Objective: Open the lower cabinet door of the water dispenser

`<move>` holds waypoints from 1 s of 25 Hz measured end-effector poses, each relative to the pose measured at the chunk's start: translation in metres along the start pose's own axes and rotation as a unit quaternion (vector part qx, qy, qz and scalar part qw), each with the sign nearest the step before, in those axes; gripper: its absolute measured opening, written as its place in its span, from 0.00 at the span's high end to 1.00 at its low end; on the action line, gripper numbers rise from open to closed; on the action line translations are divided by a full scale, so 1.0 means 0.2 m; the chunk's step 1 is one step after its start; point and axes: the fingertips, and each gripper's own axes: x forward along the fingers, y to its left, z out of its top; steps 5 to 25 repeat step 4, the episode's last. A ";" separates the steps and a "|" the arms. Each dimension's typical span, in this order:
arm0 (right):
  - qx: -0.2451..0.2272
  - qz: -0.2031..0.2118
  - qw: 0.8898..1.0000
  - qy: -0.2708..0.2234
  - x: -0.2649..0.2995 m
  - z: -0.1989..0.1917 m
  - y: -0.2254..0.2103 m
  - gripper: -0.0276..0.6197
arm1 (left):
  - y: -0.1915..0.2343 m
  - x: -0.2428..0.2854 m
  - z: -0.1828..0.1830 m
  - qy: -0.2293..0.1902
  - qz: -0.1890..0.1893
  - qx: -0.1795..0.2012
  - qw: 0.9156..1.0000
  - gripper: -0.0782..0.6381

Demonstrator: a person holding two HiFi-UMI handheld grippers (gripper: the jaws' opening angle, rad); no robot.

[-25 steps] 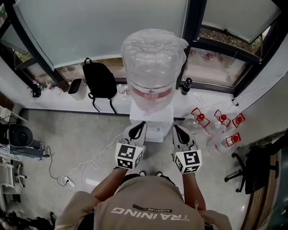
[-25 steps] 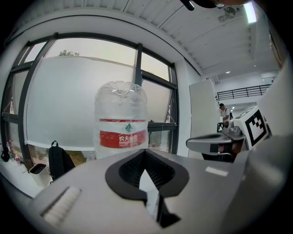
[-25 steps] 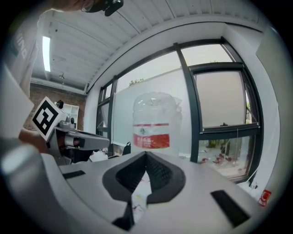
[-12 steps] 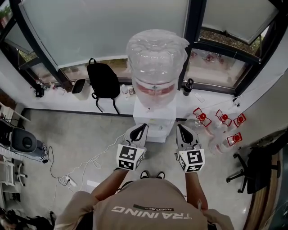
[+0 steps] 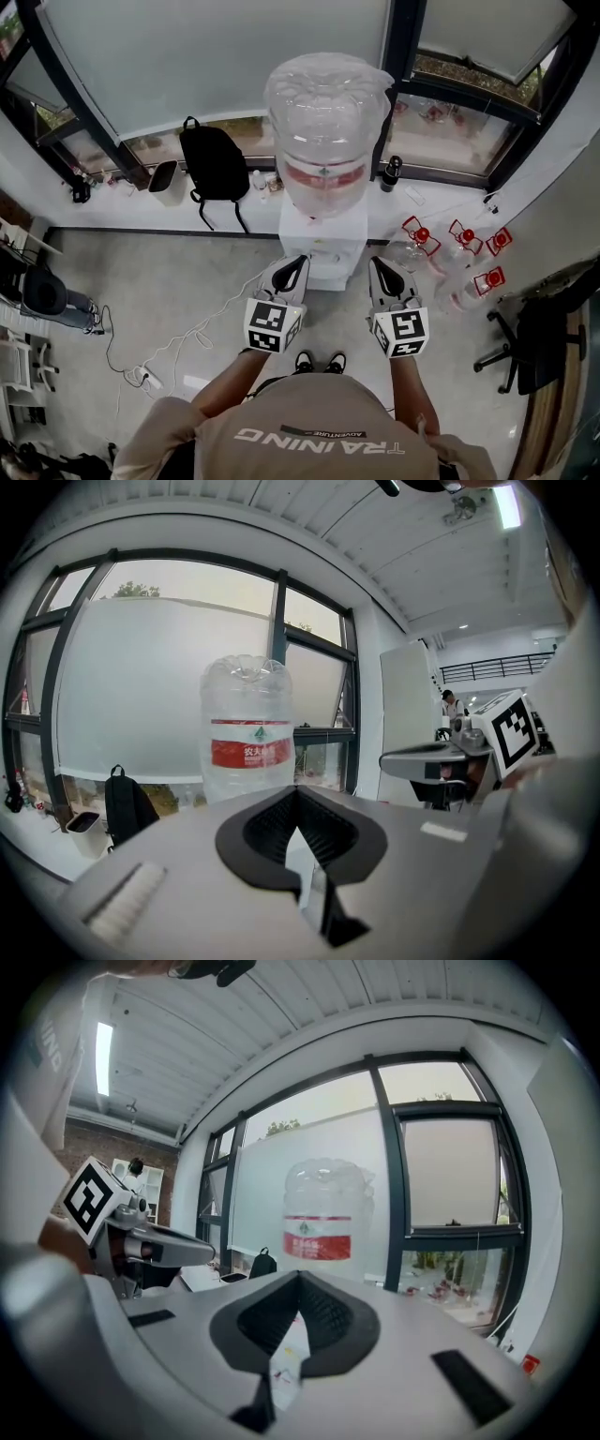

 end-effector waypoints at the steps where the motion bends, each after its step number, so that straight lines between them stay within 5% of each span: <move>1: 0.000 0.000 1.000 0.000 -0.01 0.00 0.00 0.94 | -0.01 0.00 0.00 0.000 -0.002 0.001 1.000 0.88; 25: -0.005 -0.003 1.000 -0.006 -0.04 0.03 -0.02 0.94 | -0.06 0.01 0.05 -0.009 -0.007 0.007 1.000 0.88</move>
